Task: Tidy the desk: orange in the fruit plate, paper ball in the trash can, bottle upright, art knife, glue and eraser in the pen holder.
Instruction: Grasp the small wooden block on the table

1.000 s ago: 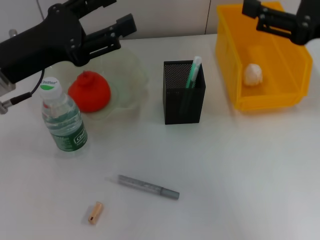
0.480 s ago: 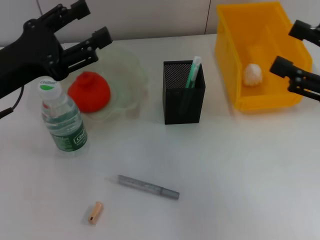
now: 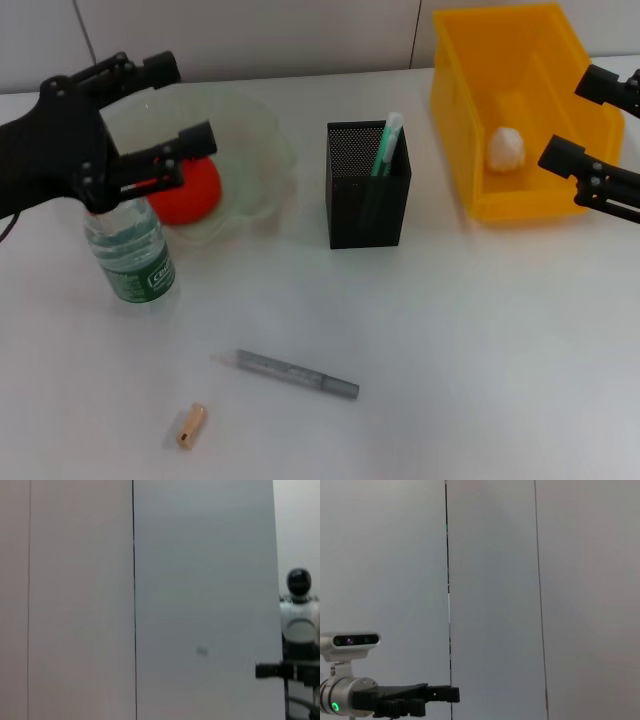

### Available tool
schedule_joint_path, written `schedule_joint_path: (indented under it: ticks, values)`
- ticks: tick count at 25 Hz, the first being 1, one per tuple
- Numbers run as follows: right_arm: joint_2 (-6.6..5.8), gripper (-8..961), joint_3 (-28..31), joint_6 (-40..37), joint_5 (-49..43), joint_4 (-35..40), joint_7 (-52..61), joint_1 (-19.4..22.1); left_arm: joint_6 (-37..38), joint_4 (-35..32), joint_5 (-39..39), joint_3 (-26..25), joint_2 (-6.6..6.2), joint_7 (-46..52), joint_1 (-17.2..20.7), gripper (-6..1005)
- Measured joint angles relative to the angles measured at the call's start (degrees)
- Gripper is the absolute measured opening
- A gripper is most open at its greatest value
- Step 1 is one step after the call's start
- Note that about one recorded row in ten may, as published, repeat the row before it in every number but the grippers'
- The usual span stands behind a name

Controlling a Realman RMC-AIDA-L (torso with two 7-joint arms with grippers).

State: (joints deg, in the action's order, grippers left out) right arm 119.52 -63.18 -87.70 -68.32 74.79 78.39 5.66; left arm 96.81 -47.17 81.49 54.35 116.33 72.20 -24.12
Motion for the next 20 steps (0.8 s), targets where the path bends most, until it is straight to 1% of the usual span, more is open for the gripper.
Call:
schedule_joint_path:
  ticks: [1,2,3,4,6,7,9,10,12,15,16,17,18,20]
  values:
    - [0.01,817,-0.1,-0.2,0.0,0.0,0.0,0.0,0.0,-1.0,1.4,-0.1,-0.42,0.7,0.1,786]
    - [0.01,817,-0.2,-0.8,-0.1,-0.1,-0.2,0.0,0.1,-2.9,3.6,-0.3,-1.16,2.8,0.1,785]
    - [0.01,817,-0.2,-0.8,-0.1,-0.1,-0.2,0.0,0.1,-2.9,3.6,-0.3,-1.16,2.8,0.1,785]
    - [0.03,817,-0.2,-1.1,-0.1,-0.3,-0.2,-0.1,0.3,-4.3,5.0,-0.4,-1.59,4.5,0.1,785]
    - [0.07,817,-0.2,-1.5,-0.1,-0.8,-0.2,-0.3,0.3,-4.3,5.0,-0.4,-1.59,4.5,0.1,784]
    - [0.12,817,-0.2,-1.6,-0.1,-1.3,-0.3,-0.5,0.7,-8.5,8.9,-0.6,-2.52,9.2,0.2,784]
    - [0.15,817,-0.3,-1.6,-0.1,-1.6,-0.3,-0.6,1.0,-13.6,12.0,-0.8,-2.73,13.1,0.9,783]
    - [0.17,817,-0.5,-1.6,-0.1,-1.8,-0.3,-0.6,1.2,-15.0,12.7,-0.8,-2.75,13.9,1.2,783]
    - [0.21,817,-0.9,-1.5,-0.1,-2.5,-0.4,-0.8,2.5,-22.0,16.1,-0.8,-2.76,17.8,2.1,782]
    - [0.21,817,-1.0,-1.6,-0.1,-2.9,-0.7,-0.9,2.7,-24.0,17.5,-0.8,-2.75,19.5,2.2,781]
    - [0.21,817,-1.0,-1.6,-0.1,-3.0,-0.8,-1.0,3.2,-29.0,21.6,-0.8,-2.43,23.8,2.2,781]
    - [0.21,817,-1.0,-1.6,0.0,-3.1,-1.0,-1.0,3.4,-32.8,25.7,-0.8,-1.79,26.9,2.1,780]
    - [0.21,817,-1.0,-1.6,0.0,-3.1,-1.0,-1.0,3.4,-32.8,25.7,-0.8,-1.79,26.9,2.1,780]
    - [0.21,817,-1.0,-1.6,0.0,-3.1,-1.0,-1.1,3.9,-36.5,30.0,-0.7,-0.69,29.7,1.9,779]
